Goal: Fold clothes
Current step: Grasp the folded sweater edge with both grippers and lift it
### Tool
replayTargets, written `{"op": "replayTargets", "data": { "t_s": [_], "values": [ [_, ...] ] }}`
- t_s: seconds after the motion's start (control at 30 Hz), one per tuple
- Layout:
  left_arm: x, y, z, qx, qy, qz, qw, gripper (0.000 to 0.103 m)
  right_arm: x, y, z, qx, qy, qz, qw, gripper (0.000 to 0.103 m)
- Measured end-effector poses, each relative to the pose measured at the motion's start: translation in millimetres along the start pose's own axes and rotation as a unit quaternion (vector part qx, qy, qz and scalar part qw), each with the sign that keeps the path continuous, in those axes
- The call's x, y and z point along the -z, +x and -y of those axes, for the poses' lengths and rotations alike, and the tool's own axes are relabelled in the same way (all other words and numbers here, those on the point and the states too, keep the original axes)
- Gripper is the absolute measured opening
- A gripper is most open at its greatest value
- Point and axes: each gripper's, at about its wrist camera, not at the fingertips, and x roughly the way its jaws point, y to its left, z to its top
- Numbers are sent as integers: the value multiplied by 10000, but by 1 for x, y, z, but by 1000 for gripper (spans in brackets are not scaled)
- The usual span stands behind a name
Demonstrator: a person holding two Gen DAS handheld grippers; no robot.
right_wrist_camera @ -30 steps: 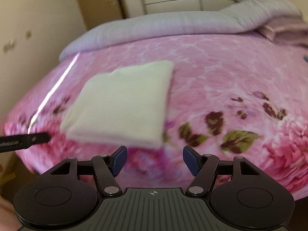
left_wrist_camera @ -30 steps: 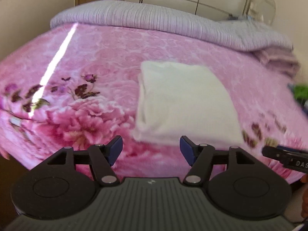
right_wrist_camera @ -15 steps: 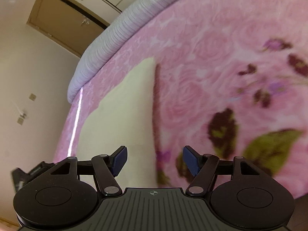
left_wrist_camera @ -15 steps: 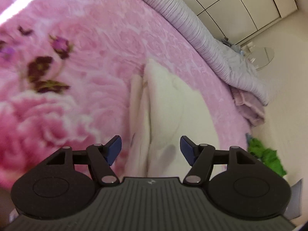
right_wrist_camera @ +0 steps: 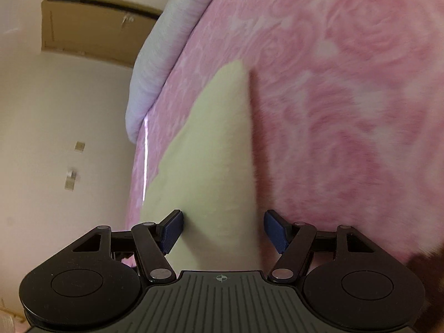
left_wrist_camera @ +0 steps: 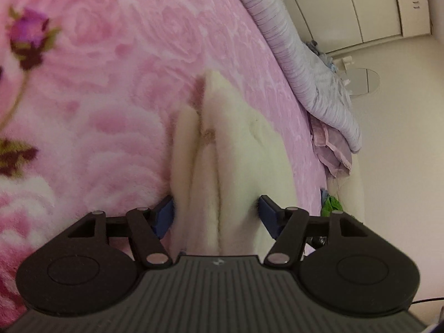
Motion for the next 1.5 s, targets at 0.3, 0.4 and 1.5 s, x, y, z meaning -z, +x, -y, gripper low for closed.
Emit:
{"op": "replayTargets", "data": {
  "t_s": [0.3, 0.4, 1.5],
  "values": [
    [-12, 19, 13, -336, -374, -193, 9986, 41, -7, 30, -18, 541, 71, -452, 9975, 51],
    [-11, 12, 24, -449, -431, -106, 9980, 32, -16, 25, -17, 531, 335, -615, 9961, 43],
    [-419, -377, -173, -545, 464, 1111, 9912, 27, 21, 486, -362, -572, -571, -342, 9961, 40]
  ]
}}
